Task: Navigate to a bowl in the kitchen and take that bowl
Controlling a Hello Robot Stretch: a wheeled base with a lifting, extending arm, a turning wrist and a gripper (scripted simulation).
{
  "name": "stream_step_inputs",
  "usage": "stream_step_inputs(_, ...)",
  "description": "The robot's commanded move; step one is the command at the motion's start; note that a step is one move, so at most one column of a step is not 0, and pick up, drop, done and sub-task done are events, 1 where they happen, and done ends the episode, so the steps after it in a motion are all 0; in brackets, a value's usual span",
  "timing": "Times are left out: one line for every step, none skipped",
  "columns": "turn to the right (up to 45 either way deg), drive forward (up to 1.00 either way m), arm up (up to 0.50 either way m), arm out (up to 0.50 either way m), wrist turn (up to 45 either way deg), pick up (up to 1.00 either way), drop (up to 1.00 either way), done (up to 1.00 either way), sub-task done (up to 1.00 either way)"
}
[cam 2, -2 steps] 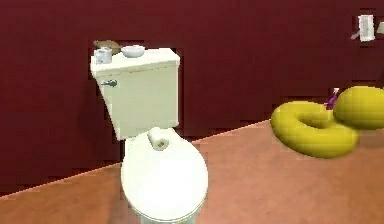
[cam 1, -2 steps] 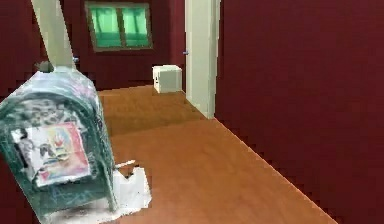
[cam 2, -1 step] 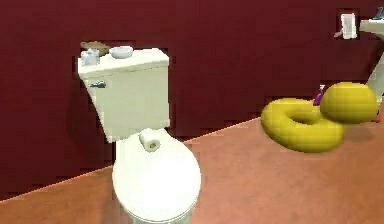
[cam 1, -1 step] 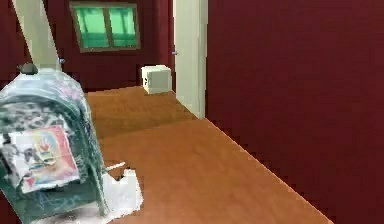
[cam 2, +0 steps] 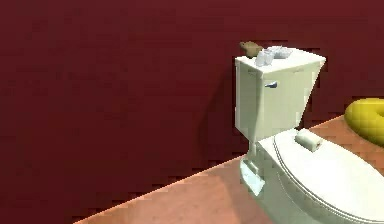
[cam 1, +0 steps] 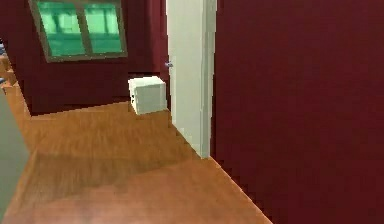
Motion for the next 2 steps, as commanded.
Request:
stream_step_inputs(0.0, 0.30, 0.00, 0.00, 0.0, 0.00, 0.00, 0.00, 0.00)
stream_step_inputs(-18.0, 0.00, 0.00, 0.00, 0.0, 0.00, 0.00, 0.00, 0.00)
